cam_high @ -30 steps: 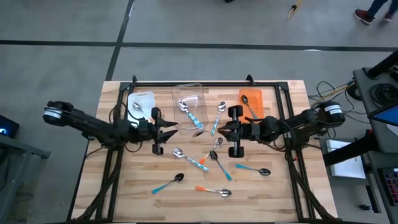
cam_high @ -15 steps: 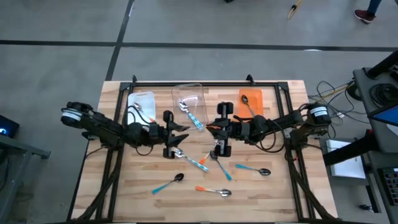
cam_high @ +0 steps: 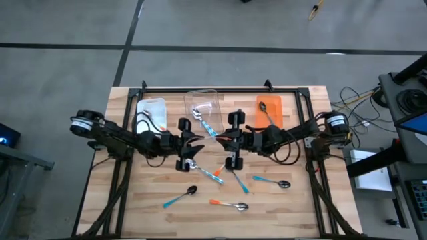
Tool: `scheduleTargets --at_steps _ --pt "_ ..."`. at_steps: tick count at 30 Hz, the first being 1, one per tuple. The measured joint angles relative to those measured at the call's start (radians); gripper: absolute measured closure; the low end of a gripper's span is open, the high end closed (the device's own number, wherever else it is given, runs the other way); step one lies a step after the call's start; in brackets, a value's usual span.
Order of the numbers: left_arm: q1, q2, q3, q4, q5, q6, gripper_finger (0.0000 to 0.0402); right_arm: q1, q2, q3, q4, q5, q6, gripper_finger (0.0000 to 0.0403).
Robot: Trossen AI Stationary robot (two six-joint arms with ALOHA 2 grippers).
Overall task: Sort silverware by color (type)
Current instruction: Put the orange spoon into the white bin
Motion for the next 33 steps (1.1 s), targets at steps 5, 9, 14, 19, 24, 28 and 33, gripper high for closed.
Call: scheduleTargets --at_steps 5,9,14,19,24,28,33 --pt "0.000 -0.001 0.034 0.001 -0.002 0.066 0.0289 0.000 0.005 0.000 0.001 0.001 0.000 0.0394" --pt "0.000 -0.001 0.042 0.001 -0.003 0.075 0.0301 0.000 0.008 -0.001 0.002 0.001 0.001 0.0394" --pt "0.001 -0.001 0.035 0.001 -0.014 0.075 0.0361 0.000 0.008 -0.001 0.000 0.000 0.001 0.0394" --pt "-0.002 -0.001 0.032 0.001 -0.051 0.074 0.0385 0.000 0.009 -0.002 -0.005 0.006 0.004 0.0394" --pt "-0.003 -0.002 0.026 0.001 -0.084 0.070 0.0385 -0.002 0.007 -0.002 -0.048 0.043 0.000 0.0383" --pt "-0.004 -0.001 0.026 -0.019 -0.094 0.055 0.0385 -0.003 0.007 -0.005 -0.155 0.082 -0.003 0.0359" --pt "-0.008 -0.002 0.014 -0.036 -0.138 0.049 0.0385 -0.002 -0.016 -0.005 -0.198 0.113 -0.005 0.0320"
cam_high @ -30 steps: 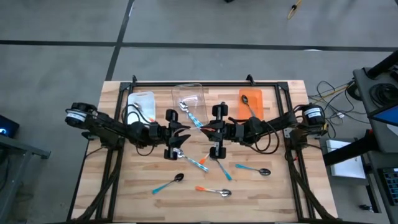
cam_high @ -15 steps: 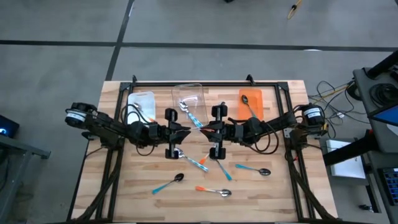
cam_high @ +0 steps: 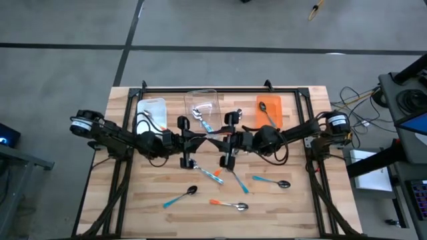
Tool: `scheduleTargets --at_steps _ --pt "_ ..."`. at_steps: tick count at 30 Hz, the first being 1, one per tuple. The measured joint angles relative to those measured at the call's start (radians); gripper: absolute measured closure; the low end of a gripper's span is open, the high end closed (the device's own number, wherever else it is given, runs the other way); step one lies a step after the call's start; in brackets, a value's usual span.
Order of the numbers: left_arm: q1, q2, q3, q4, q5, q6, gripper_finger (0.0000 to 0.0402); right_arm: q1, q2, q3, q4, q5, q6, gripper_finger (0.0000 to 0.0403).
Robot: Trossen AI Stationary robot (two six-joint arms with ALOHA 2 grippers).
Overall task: Sort silverware by color (type)
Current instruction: Put the orange spoon into the white bin
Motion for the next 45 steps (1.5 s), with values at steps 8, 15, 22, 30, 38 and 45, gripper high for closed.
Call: scheduleTargets --at_steps 8,15,22,30,38,45 --pt "-0.002 -0.073 -0.087 -0.020 -0.087 -0.011 0.0385 0.000 -0.064 -0.005 -0.184 0.125 -0.003 0.0263" --pt "-0.005 -0.223 -0.200 -0.189 -0.250 -0.068 0.0385 -0.001 -0.170 0.000 -0.548 0.322 0.007 0.0259" --pt "-0.002 -0.372 -0.181 -0.723 -0.391 -0.191 0.0385 0.000 -0.288 0.049 -1.045 0.442 0.105 0.0255" --pt "-0.004 -0.426 0.058 -1.449 -0.375 -0.300 0.0385 -0.013 -0.314 0.199 -1.597 0.401 0.327 0.0254" --pt "-0.004 -0.345 0.313 -1.800 -0.286 -0.258 0.0385 -0.035 -0.242 0.287 -1.739 0.174 0.326 0.0248" --pt "-0.005 -0.263 0.409 -1.837 -0.200 -0.201 0.0385 -0.038 -0.179 0.322 -1.739 0.167 0.261 0.0247"
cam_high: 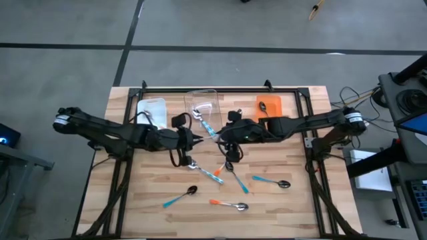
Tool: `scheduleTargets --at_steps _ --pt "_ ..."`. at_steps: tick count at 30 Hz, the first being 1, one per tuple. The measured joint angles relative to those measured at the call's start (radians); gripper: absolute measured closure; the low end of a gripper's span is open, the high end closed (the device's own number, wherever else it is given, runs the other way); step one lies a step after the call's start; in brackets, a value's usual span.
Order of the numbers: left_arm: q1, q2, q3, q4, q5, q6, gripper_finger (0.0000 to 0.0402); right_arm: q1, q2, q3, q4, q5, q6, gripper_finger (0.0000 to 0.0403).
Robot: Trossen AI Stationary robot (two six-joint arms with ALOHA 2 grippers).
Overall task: Sort silverware by color (type)
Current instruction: Put the orange spoon into the white bin
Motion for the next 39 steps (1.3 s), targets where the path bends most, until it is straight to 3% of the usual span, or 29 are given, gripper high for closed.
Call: scheduleTargets --at_steps 11,18,20,30,39 --pt "0.000 0.034 0.042 -0.020 0.026 0.018 0.0385 -0.003 0.064 0.016 0.002 0.000 -0.062 0.0262" --pt "0.001 0.032 0.043 -0.023 0.022 0.020 0.0385 -0.006 0.066 0.016 0.005 -0.005 -0.075 0.0372" --pt "0.001 0.031 0.043 -0.022 0.021 0.022 0.0378 -0.006 0.066 0.016 0.006 -0.008 -0.085 0.0387" --pt "0.000 0.028 0.043 -0.020 0.019 0.070 0.0334 -0.006 0.066 0.003 0.017 -0.027 -0.090 0.0394" --pt "-0.002 -0.035 0.043 -0.015 0.019 0.097 0.0285 -0.007 0.064 -0.069 0.140 -0.042 -0.089 0.0394"
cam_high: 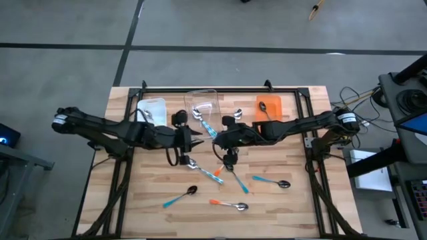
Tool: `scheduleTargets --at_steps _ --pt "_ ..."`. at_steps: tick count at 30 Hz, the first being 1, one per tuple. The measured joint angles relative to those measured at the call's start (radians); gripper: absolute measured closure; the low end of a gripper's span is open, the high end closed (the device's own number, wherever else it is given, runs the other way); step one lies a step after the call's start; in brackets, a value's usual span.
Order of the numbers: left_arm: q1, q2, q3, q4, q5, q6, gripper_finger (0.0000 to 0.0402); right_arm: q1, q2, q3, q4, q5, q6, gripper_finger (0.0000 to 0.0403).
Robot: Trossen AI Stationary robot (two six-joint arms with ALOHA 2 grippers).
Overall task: Sort silverware by color (type)
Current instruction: Put the orange spoon into the white bin
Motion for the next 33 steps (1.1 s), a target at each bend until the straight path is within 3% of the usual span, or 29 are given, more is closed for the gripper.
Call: scheduleTargets --at_steps 10,15,21,26,33 --pt "-0.012 -0.137 -0.001 -0.001 -0.005 0.026 0.0212 -0.018 -0.057 -0.188 0.288 0.003 0.063 0.0394" --pt "-0.029 -0.167 -0.003 0.011 -0.015 0.021 0.0209 -0.018 -0.072 -0.297 0.563 0.083 0.062 0.0394" --pt "-0.070 -0.169 -0.080 0.108 -0.133 -0.027 0.0214 -0.017 -0.073 -0.412 0.935 0.091 0.045 0.0394" --pt "-0.077 -0.137 -0.224 0.448 -0.186 -0.045 0.0214 -0.018 -0.057 -0.467 1.184 0.106 0.044 0.0394" --pt "-0.074 0.008 -0.400 1.200 -0.188 0.090 0.0214 -0.017 -0.045 -0.459 1.219 0.192 0.028 0.0394"
